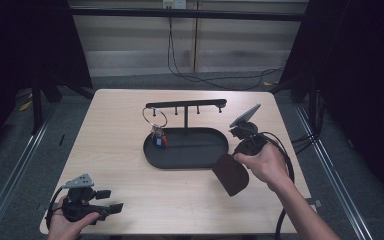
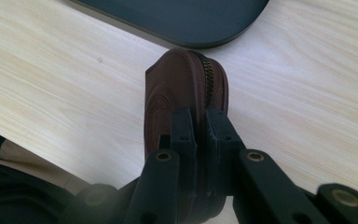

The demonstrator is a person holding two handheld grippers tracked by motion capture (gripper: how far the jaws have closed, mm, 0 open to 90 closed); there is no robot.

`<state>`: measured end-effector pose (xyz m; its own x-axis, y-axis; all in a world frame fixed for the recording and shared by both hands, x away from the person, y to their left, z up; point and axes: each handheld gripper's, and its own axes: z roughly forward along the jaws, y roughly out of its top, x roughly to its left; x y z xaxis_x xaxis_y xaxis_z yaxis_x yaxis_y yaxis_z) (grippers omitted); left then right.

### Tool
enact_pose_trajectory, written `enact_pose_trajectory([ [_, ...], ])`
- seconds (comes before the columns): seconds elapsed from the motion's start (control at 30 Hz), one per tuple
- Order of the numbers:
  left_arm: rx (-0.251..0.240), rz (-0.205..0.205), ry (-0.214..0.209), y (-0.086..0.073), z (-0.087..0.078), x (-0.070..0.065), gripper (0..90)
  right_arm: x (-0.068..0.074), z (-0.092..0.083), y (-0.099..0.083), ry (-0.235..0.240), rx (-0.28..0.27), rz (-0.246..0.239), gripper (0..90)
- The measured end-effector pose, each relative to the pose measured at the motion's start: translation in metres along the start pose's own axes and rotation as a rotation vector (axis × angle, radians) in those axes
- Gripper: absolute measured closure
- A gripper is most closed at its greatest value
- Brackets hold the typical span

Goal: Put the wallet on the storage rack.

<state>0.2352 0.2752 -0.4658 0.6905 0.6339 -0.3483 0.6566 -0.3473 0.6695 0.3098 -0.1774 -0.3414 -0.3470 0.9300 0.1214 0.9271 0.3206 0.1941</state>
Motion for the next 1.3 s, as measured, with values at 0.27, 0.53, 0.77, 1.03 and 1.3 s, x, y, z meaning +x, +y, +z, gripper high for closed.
enact_pose_trajectory([
  [0.27,-0.008,0.013,-0.021,0.0,0.0,-0.001,19.0,-0.002,-0.008,0.012,-0.001,-0.021,0.014,82.5],
  [0.53,-0.002,0.021,-0.048,0.0,0.0,-0.001,16.8,0.001,-0.012,0.025,-0.014,-0.027,0.017,82.6],
  [0.77,0.006,0.029,-0.071,-0.001,0.001,-0.002,16.2,-0.003,-0.012,0.035,-0.019,-0.032,0.036,82.6],
  [1.03,0.006,0.039,-0.076,-0.001,0.001,-0.002,16.2,-0.005,-0.013,0.047,-0.026,-0.05,0.051,82.6],
  [1.3,0.014,0.056,-0.067,-0.001,0.001,-0.003,16.3,-0.007,-0.012,0.061,-0.019,-0.073,0.08,82.7],
])
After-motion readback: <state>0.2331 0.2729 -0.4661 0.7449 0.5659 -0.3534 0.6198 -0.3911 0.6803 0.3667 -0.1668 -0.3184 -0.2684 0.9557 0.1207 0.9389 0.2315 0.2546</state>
